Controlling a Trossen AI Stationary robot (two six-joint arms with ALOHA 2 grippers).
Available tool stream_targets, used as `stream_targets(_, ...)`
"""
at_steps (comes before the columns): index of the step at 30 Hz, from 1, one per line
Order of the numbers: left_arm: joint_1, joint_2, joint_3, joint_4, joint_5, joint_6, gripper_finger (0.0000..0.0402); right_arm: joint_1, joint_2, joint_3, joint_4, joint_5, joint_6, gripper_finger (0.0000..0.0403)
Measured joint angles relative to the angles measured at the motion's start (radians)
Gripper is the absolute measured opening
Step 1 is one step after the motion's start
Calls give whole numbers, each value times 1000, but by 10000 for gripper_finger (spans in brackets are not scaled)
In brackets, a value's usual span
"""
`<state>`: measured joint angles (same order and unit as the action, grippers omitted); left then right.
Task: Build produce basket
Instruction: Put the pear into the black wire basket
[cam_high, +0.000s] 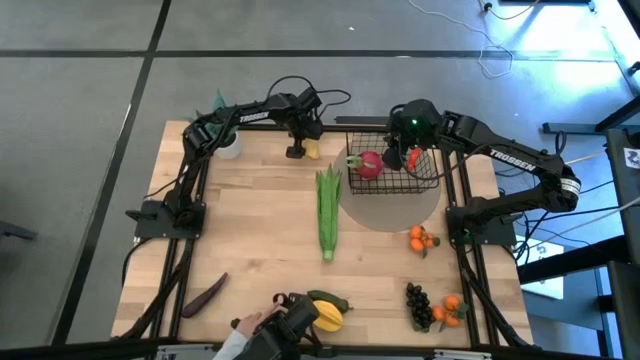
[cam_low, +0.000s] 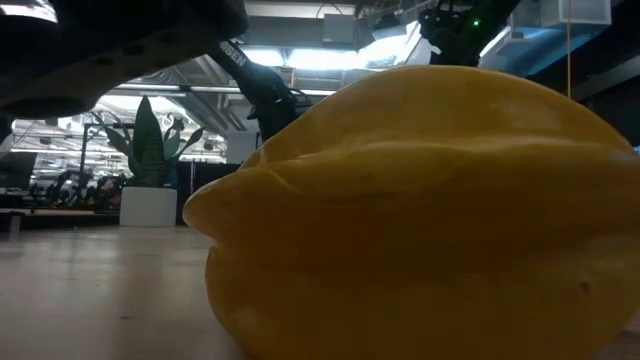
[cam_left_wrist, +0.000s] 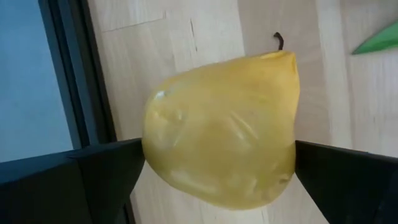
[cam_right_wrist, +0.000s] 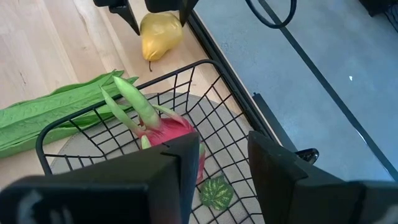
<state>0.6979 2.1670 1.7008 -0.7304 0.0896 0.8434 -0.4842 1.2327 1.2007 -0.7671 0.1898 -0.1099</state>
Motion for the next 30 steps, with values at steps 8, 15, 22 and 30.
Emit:
stream_targets(8,0,0,0,-1,2,-59,324,0,0,0,0,0,-1,126)
stream_targets(15,-5,0,0,0,-46,-155,306,0,0,-1,0,0,1,126)
stream_targets(22,-15,-1,0,3,-81,-243,304,0,0,-1,0,0,0,126)
stream_targets(30,-33,-1,0,3,-103,-287,303,0,0,-1,0,0,-1,126)
